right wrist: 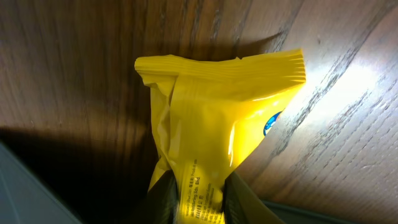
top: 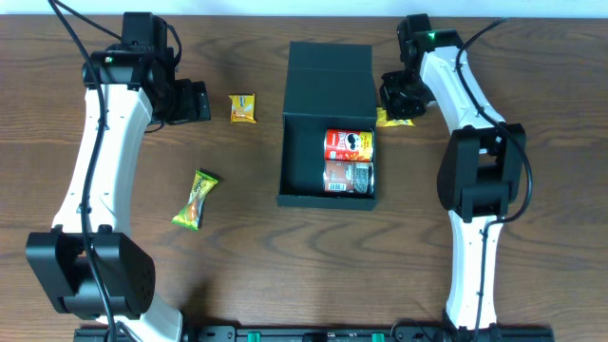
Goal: Pack container
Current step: 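Lower the right gripper onto the yellow snack packet to grasp it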
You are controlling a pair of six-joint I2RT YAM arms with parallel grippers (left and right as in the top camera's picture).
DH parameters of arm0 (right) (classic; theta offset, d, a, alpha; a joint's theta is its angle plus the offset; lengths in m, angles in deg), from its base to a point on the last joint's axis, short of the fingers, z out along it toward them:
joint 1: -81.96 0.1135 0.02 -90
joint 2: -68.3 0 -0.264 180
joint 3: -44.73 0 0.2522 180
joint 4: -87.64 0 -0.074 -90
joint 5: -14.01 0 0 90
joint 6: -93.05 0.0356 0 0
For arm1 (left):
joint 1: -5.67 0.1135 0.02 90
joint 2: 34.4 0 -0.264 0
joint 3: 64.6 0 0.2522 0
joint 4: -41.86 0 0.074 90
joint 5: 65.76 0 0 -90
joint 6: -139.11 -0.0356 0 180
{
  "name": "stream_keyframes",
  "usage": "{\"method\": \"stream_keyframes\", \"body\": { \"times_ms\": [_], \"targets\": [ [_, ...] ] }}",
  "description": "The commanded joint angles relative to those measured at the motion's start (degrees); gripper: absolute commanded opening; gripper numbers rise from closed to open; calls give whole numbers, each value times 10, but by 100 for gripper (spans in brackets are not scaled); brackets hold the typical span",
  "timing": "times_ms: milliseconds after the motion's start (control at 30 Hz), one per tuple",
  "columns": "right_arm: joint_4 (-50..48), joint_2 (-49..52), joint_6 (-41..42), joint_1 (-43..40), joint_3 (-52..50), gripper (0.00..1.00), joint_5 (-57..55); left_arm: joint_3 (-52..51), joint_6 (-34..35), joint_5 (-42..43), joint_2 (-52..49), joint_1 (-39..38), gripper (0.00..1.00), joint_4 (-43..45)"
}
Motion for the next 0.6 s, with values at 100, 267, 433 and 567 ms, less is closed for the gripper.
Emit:
{"method": "stream_keyframes", "body": {
  "times_ms": [100, 267, 433, 567],
  "targets": [
    [2, -4, -53, 0, -4, 19, -37, 0, 6, -12, 2, -2, 95, -2],
    [0, -4, -141, -7, -4, 17, -43, 0, 6, -12, 2, -2, 96, -2],
    [0, -4, -261, -15, -4, 17, -40, 0, 6, -12, 2, -2, 96, -2],
    [-4, -4, -380, -15, -4, 17, -41, 0, 6, -12, 2, -2, 96, -2]
  ]
}}
